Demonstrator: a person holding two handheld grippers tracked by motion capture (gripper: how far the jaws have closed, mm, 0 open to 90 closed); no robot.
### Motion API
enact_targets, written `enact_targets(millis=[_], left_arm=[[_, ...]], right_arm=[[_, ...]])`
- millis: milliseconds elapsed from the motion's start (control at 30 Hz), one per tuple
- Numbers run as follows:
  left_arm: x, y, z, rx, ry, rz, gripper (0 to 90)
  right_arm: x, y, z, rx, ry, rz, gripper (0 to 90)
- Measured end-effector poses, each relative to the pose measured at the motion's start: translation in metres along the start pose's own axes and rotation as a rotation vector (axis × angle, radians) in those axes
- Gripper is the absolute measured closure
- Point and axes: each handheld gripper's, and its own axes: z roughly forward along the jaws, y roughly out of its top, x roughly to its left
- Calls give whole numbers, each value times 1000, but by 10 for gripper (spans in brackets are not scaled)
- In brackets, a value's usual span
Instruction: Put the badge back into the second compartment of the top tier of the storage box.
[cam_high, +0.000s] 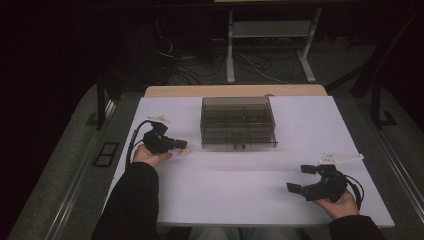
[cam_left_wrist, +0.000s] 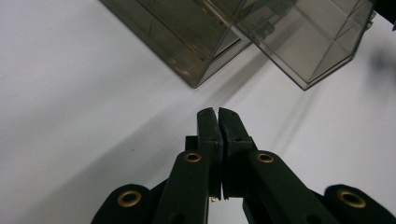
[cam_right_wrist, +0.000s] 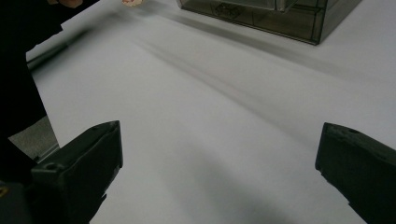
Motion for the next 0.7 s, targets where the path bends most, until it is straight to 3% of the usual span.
enact_targets(millis=[700], left_arm=[[-24, 21, -29, -6, 10, 74, 881]], right_arm=[[0, 0, -1, 0, 1, 1, 0]])
